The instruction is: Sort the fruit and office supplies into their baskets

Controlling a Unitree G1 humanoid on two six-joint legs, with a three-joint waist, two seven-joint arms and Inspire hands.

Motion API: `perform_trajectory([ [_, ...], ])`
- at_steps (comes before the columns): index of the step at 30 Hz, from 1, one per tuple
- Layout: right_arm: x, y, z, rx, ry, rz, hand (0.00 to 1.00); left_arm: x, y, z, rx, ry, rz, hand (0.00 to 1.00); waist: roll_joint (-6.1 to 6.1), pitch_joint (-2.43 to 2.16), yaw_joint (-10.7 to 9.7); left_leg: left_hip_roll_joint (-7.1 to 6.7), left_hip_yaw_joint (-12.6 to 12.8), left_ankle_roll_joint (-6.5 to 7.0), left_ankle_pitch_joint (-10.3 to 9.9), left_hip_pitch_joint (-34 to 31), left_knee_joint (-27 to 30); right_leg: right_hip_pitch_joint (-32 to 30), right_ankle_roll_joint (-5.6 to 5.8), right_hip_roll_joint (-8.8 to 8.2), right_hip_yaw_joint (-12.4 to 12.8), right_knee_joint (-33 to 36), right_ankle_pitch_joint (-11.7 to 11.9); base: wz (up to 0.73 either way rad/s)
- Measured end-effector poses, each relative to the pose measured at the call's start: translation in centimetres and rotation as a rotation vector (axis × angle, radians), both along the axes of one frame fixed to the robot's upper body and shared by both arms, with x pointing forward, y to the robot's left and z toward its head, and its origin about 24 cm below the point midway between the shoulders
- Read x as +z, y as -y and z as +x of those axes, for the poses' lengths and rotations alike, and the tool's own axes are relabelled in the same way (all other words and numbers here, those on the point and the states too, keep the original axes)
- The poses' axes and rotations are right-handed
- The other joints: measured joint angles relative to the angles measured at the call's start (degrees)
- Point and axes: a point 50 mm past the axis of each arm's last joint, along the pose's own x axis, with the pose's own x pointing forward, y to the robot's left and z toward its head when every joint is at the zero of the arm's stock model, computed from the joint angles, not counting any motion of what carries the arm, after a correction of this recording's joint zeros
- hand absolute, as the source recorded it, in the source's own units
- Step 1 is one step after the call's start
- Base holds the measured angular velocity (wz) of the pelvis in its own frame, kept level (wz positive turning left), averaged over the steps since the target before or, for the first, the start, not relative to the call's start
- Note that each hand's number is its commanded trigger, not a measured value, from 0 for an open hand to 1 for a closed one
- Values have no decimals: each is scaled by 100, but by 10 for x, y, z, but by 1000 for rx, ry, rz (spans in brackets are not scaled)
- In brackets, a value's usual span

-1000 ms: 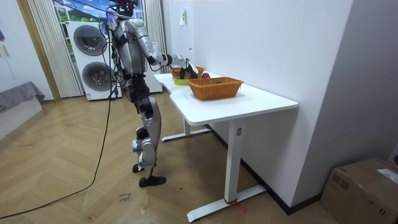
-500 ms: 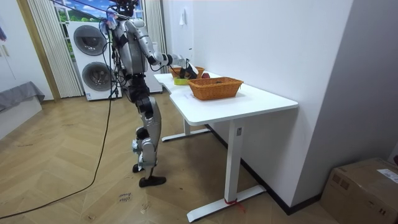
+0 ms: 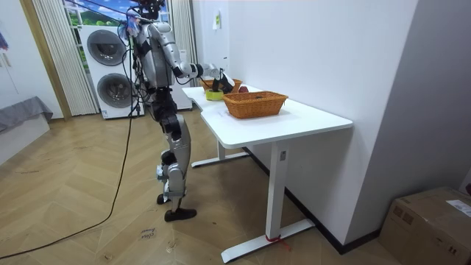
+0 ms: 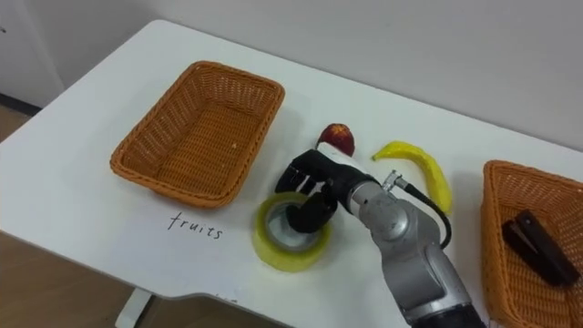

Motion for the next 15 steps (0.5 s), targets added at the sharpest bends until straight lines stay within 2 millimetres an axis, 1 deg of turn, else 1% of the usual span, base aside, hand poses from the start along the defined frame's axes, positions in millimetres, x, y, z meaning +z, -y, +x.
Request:
perform_trajectory([
  [1,9,7,1,-17,41,8,100,0,-2,-3,28,3,1,0,9,6,-65,0,6,5,4,31,7,17,0,-1,11,3,0,-5],
  [2,13,11,2,-26,63,9,100,0,-3,-5,41,5,1,0,13,7,-87,1,17,7,6,54,2,28,0,0,22,4,0,-8],
  [4,32,33,4,-86,155,-6,100,1,-8,-11,67,15,11,0,16,0,-181,6,87,8,7,91,-11,33,1,7,93,5,1,-13],
  [5,36,38,4,-104,179,-10,100,2,-9,-13,74,15,15,0,16,0,-215,7,87,8,7,97,-11,33,4,10,112,5,3,-15],
  [6,41,47,4,-142,213,-13,100,2,-12,-17,84,8,25,0,21,-8,-259,7,110,8,7,115,-17,33,9,13,151,6,5,-15],
  [7,43,56,2,-176,231,-10,100,1,-13,-20,88,-2,38,0,1,-23,-320,8,140,8,7,160,-37,48,11,14,175,18,7,-14],
  [8,44,60,2,-191,234,-5,100,1,-13,-22,90,-6,41,0,11,-16,-377,8,148,8,7,173,-40,60,11,14,176,19,7,-9],
  [9,44,69,-1,-227,238,3,100,1,-14,-23,94,-13,45,0,-16,-34,-439,9,178,8,7,184,-39,70,12,12,178,25,7,-5],
  [10,45,77,-3,-260,245,14,100,1,-14,-25,97,-15,47,0,-16,-34,-494,10,186,9,6,183,-54,69,13,11,187,32,7,-6],
  [14,54,95,-4,-355,311,28,100,1,-15,-26,96,-5,49,0,-32,-44,-619,26,298,9,5,184,-43,6,18,22,312,81,14,-16],
  [15,57,100,-5,-386,334,27,100,1,-15,-27,100,-2,50,0,-37,-47,-691,25,310,9,5,189,-34,1,19,19,322,102,14,-5],
])
